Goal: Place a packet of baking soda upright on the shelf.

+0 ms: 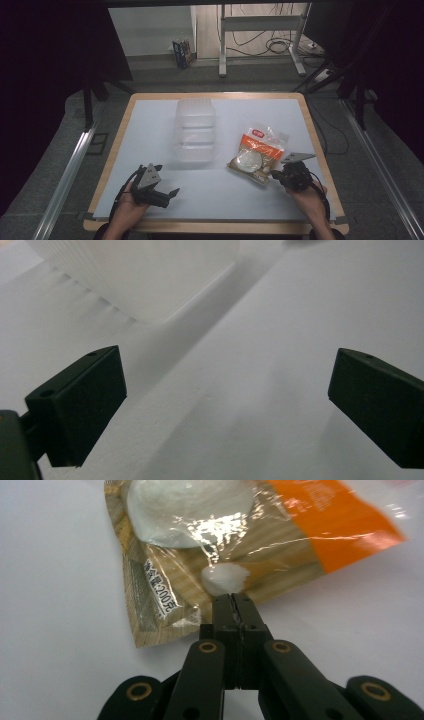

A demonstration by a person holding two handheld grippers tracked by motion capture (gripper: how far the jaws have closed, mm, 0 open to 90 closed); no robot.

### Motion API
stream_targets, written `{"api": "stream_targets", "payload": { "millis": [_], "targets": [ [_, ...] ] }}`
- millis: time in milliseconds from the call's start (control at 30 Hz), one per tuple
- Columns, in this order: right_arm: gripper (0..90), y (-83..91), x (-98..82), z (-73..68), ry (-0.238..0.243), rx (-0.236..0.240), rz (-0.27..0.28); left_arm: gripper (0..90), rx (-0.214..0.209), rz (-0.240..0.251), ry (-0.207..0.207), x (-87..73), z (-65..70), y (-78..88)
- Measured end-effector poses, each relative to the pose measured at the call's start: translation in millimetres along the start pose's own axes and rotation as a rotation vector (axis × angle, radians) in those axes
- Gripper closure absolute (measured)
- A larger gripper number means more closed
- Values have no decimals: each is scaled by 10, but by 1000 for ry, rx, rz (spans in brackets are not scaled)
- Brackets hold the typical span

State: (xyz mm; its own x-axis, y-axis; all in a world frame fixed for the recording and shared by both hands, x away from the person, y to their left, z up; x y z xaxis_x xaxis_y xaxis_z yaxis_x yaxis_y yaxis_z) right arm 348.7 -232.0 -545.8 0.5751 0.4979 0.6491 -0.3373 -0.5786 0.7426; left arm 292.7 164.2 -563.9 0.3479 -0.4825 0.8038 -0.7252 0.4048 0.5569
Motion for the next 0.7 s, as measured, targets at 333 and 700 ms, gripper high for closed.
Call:
{"api": "stream_targets", "payload": {
  "millis": [333, 700],
  "targets": [
    [887, -168, -34, 18, -31, 37, -36, 21, -1, -1, -4, 3, 8, -6],
    [888, -246, -32, -150, -26, 143, -37, 21, 0, -6, -9, 1, 16, -15]
  ]
}}
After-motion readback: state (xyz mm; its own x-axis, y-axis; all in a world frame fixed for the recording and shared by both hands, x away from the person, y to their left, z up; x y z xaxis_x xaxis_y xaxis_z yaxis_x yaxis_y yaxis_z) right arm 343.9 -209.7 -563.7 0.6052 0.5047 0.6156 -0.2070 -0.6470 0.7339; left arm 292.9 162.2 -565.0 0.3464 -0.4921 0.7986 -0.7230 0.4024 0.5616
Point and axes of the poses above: each handheld gripper's, and its own axes: y roughly backward along the jaws, x roughly out of its top, z roughly to its right, the point moved 6 cm from there along -y, roughly forward along the jaws, and after that the axes turned 11 degrees about x, right-handed, at the moved point
